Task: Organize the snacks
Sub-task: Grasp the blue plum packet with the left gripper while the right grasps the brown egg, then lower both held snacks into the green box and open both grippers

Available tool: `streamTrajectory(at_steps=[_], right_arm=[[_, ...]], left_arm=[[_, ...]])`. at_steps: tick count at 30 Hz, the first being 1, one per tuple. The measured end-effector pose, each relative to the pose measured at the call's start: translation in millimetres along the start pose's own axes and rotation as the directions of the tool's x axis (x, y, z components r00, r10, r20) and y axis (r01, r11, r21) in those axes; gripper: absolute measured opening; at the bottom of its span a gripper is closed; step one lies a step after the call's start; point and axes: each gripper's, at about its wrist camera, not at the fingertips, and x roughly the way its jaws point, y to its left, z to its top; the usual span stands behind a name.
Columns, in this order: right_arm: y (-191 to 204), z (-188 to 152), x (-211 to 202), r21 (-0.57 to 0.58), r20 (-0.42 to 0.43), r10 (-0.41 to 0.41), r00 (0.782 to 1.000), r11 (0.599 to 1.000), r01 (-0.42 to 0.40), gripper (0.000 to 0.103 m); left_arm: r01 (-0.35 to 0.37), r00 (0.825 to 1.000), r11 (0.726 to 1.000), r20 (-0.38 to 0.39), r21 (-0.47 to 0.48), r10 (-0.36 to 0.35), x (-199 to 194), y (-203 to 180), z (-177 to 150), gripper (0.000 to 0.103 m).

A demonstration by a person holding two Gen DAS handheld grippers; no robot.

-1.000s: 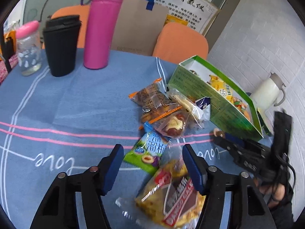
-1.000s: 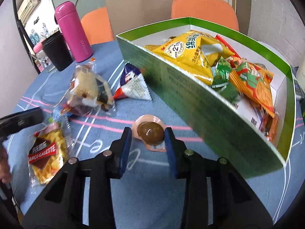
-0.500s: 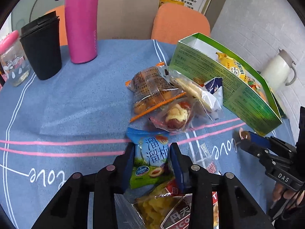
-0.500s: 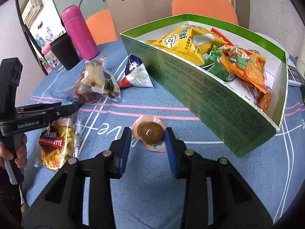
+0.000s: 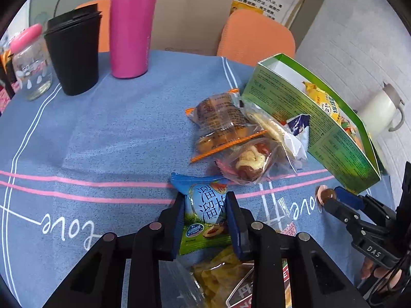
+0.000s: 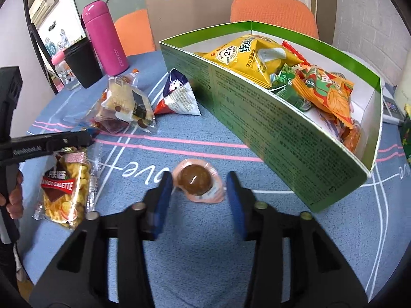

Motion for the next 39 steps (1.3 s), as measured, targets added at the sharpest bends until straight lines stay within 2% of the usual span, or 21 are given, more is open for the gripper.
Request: streamTrajectory(at_steps=[4, 8, 14, 18, 24, 29, 39], right_arm=[[-3, -1, -4, 0.025, 0.01, 0.027, 1.0, 0.999, -0.027, 0.034], [0, 2, -19, 0.029, 0.054, 0.058, 0.997, 0.998, -0.059, 0.03], [4, 14, -61, 0.004, 0.168, 0.067, 0.983, 0.998, -0.069, 0.029], [-10, 19, -90, 0.026, 0.246, 0.024, 0.969, 0.999, -0.031, 0.028], [-41, 17, -112, 0.096, 0.302, -0.053, 0.952, 0.995, 0.025, 0.028], [-69, 15, -109, 0.16, 0.29, -0.074, 0.954, 0.987, 0.028, 0.028], [-100, 24, -88, 0.189, 0.273, -0.096, 0.957, 0.981, 0.045, 0.028]], left_arm=[[0.002, 1.0, 1.0, 0.009, -0.028, -0.001, -13, 6, 1, 0.029], [0.006, 0.999, 1.0, 0.053, -0.007, -0.005, -36, -1, 9, 0.029], [0.044, 0.991, 0.995, 0.119, 0.088, -0.054, -66, -38, 26, 0.029], [0.094, 0.984, 0.987, 0.138, 0.13, -0.112, -73, -67, 41, 0.029], [0.155, 0.976, 0.973, 0.129, 0.169, -0.178, -68, -112, 63, 0.029], [0.181, 0.972, 0.961, 0.109, 0.207, -0.206, -52, -156, 76, 0.029], [0.179, 0.978, 0.952, 0.063, 0.249, -0.201, -7, -215, 99, 0.029]])
